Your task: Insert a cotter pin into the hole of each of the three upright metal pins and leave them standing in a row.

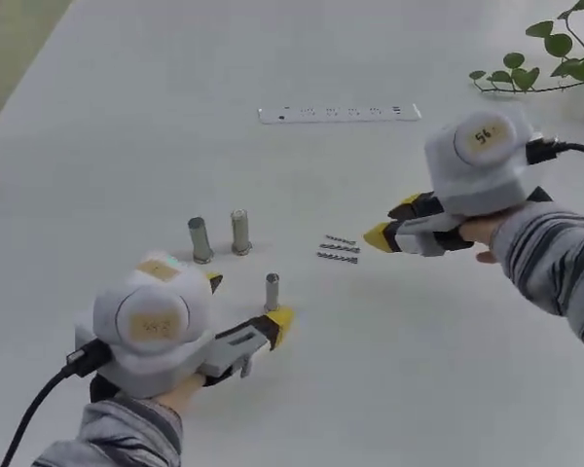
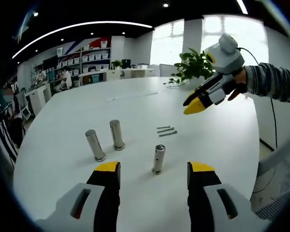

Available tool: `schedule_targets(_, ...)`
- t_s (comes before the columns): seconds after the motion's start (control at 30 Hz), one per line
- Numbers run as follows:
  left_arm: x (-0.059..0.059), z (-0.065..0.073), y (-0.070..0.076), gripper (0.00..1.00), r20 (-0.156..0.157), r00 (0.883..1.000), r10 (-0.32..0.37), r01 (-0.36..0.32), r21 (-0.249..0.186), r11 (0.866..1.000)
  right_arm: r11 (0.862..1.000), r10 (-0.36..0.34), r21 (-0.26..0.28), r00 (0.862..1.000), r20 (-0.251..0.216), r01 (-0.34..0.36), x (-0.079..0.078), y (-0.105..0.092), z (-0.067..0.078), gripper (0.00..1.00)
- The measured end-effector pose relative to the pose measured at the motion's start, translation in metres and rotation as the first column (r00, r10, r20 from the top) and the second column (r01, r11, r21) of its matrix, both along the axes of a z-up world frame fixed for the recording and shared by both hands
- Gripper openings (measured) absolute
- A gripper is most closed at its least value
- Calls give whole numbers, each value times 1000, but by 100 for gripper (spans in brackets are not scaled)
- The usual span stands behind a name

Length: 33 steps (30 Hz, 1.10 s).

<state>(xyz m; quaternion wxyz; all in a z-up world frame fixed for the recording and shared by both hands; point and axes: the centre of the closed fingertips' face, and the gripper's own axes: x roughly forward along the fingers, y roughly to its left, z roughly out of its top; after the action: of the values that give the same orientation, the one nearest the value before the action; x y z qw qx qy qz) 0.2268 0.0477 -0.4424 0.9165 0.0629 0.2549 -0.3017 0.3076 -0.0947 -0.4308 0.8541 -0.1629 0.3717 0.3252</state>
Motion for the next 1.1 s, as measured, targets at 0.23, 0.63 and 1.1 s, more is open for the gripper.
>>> schedule_targets(0.23,-11,2,2,58,-20,1000,-12,11,-39,999,999,35,-13,997,-68,-36,21,7,-28,14)
schedule_targets(0.63,-17,7,14,52,-21,1000,14,-15,-67,998,996,76,-29,989,-131,-80,46,18,-51,10)
schedule_targets(1.1,-17,2,24,52,-18,999,32,-33,-44,999,986,139,-61,972,-191,-153,33,32,-60,4)
